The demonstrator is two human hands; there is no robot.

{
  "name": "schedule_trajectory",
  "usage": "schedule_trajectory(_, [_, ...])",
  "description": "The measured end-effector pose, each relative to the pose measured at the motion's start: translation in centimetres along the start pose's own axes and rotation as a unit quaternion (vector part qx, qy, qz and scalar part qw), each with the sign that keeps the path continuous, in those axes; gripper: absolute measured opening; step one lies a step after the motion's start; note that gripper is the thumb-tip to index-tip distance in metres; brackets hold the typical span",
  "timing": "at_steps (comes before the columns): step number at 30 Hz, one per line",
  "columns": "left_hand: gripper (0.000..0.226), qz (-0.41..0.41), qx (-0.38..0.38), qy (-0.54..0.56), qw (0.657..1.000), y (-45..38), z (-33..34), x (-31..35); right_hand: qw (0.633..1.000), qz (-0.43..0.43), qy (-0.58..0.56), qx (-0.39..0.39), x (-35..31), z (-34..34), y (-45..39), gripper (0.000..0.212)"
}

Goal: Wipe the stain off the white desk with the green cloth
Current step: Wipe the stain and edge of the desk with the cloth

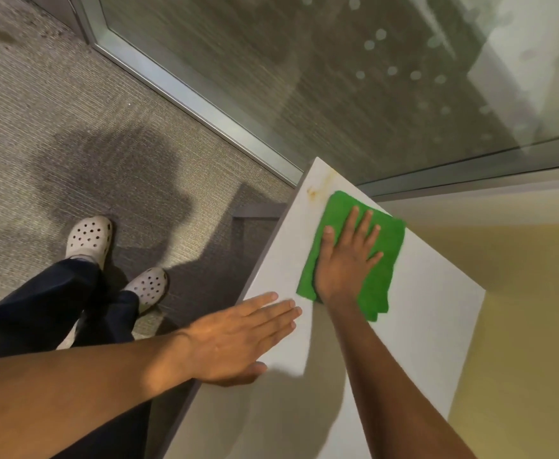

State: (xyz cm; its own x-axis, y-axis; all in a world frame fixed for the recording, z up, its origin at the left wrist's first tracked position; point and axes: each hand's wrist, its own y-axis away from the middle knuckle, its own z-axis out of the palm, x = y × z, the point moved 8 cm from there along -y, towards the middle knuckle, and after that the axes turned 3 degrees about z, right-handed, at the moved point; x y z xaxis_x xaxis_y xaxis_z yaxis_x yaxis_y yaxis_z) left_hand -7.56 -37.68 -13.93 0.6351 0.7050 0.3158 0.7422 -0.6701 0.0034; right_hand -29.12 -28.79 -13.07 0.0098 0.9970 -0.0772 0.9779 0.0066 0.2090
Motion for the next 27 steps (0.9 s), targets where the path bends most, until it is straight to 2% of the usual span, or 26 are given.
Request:
schedule_trajectory(3, [0.074, 0.053, -0.020, -0.002, 0.998, 0.2, 0.8, 1.0, 0.994, -0.106, 0.015, -0.001, -4.9, 0.5, 0.2, 0.071])
schedule_trajectory(6, [0.075, 0.033, -0.026, 0.047, 0.998, 0.4, 1.1, 1.1, 0.990, -0.139, 0.012, 0.013, -8.0, -0.1, -2.3, 0.070])
schedule_trajectory(9, [0.079, -0.025, 0.033, 0.096, 0.994, 0.2, 0.2, 0.6, 0.997, -0.072, -0.021, 0.026, -8.7, -1.1, -5.9, 0.067])
schedule_trajectory(11, [0.086, -0.002, 0.027, 0.065, 0.998, 0.3, 0.4, 0.8, 0.998, -0.010, -0.053, 0.032, -8.9, -1.1, -6.6, 0.064])
schedule_trajectory(12, [0.088, 0.012, 0.019, 0.047, 0.999, 0.4, 0.6, 0.9, 0.998, -0.005, -0.059, 0.033, -9.2, -0.9, -5.9, 0.064])
schedule_trajectory(14, [0.088, 0.019, 0.009, 0.038, 0.999, 0.2, 0.4, 0.6, 0.996, -0.072, -0.046, 0.028, -10.1, -0.1, -2.6, 0.064])
schedule_trajectory(17, [0.084, 0.021, 0.026, 0.030, 0.999, 0.1, -0.5, 0.5, 0.971, -0.240, -0.009, -0.006, -8.7, 1.3, 3.4, 0.061])
schedule_trajectory(19, [0.083, 0.022, 0.040, 0.024, 0.999, 0.2, -1.1, 0.5, 0.961, -0.274, -0.008, -0.021, -5.5, 0.8, 2.6, 0.059])
schedule_trajectory(21, [0.082, 0.016, 0.047, 0.023, 0.998, 0.2, -1.5, 0.3, 0.977, -0.211, -0.002, -0.011, -2.1, -0.6, -1.0, 0.058])
schedule_trajectory(23, [0.082, 0.009, 0.040, 0.025, 0.999, 0.2, -1.4, 0.3, 0.997, -0.075, -0.023, 0.008, 0.6, -2.2, -4.5, 0.057])
schedule_trajectory(25, [0.082, 0.005, 0.012, 0.015, 1.000, 0.4, -0.7, 0.4, 0.998, 0.024, -0.043, 0.034, 0.6, -2.7, -5.5, 0.058])
schedule_trajectory(27, [0.083, 0.003, -0.009, 0.001, 1.000, 0.4, 0.1, 0.5, 0.998, 0.021, -0.047, 0.037, -2.5, -1.7, -4.2, 0.059])
